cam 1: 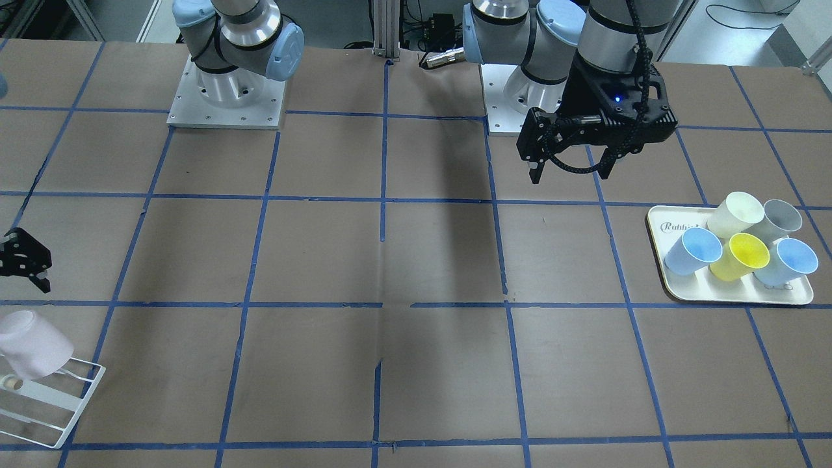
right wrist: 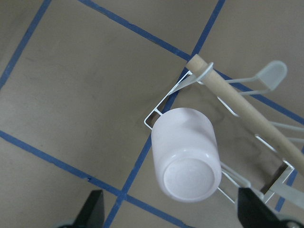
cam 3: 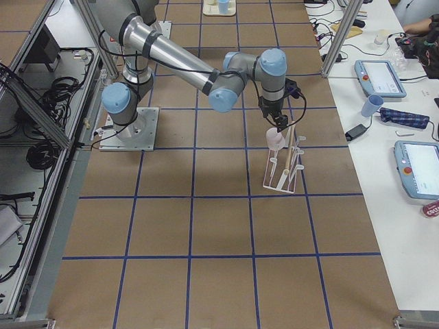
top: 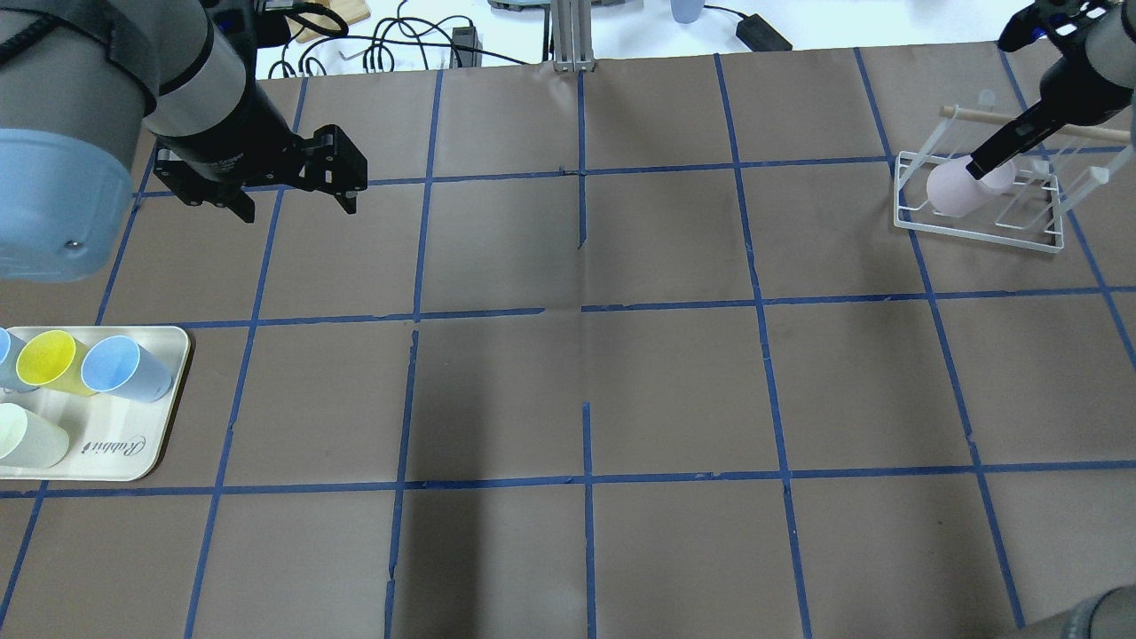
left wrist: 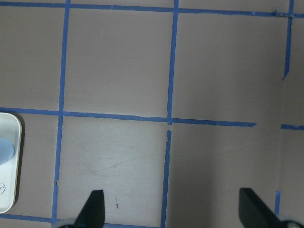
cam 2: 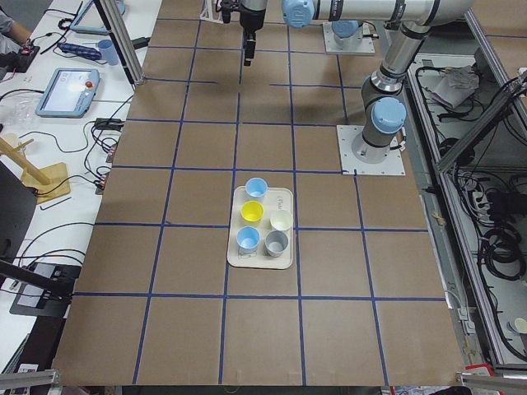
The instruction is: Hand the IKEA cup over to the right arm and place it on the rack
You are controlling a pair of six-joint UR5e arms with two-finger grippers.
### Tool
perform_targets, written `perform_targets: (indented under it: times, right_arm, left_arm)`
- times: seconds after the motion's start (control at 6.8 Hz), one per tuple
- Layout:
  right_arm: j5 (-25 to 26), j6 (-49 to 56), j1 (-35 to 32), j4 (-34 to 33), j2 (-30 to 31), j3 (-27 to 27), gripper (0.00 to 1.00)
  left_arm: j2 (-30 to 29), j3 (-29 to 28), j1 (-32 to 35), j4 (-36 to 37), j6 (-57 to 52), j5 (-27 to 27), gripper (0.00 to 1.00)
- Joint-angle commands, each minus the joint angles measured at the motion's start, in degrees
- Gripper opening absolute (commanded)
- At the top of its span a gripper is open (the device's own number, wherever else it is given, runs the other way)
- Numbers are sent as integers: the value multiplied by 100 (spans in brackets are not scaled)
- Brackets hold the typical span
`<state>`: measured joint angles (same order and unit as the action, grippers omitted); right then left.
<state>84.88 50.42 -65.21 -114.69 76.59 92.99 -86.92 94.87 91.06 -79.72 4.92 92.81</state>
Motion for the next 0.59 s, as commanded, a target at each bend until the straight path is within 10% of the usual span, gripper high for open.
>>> perform_targets:
  times: [0.0, 0.44]
  right_arm:
    - [-6, -951, -80, 1128, 862, 79, 100]
    - [-6, -3284, -1140, 2098, 1577, 158, 100]
  left_arm:
    - [0, -4, -9, 0, 0, 0, 100]
    - [0, -12, -9, 0, 0, 0, 100]
